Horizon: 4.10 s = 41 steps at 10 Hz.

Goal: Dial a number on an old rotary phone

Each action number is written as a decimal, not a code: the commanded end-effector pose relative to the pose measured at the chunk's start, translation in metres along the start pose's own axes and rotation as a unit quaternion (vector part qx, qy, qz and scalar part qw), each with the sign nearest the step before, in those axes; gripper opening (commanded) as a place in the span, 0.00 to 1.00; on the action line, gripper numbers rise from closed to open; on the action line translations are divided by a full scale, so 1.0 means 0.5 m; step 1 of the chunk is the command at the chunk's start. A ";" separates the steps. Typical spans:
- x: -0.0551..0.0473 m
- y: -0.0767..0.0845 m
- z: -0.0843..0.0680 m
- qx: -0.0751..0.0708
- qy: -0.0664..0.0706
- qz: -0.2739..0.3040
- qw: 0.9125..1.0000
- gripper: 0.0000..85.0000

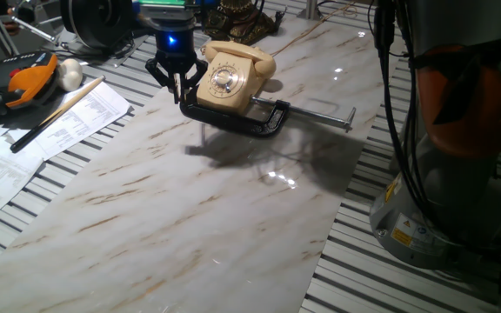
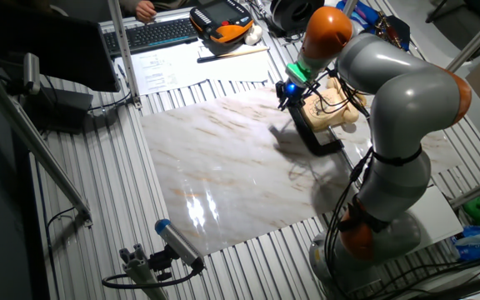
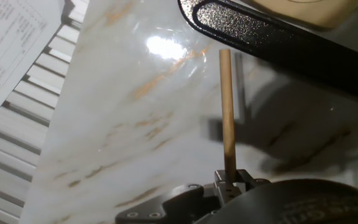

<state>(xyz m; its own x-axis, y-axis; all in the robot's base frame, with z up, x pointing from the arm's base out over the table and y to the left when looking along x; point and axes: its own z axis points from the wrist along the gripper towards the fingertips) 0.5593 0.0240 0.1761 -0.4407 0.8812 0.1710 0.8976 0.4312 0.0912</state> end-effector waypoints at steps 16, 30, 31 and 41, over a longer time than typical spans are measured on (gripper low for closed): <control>-0.143 -0.096 -0.126 -0.005 0.042 0.052 0.998 0.00; -0.237 -0.137 -0.064 -0.040 0.112 0.100 0.988 0.00; -0.241 -0.139 -0.060 -0.042 0.119 0.107 0.986 0.00; -0.273 -0.142 -0.037 -0.042 0.153 0.132 0.979 0.00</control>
<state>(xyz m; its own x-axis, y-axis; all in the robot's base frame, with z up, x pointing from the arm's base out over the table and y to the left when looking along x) 0.5554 -0.1296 0.1635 -0.1845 0.8560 0.4830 0.9828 0.1651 0.0830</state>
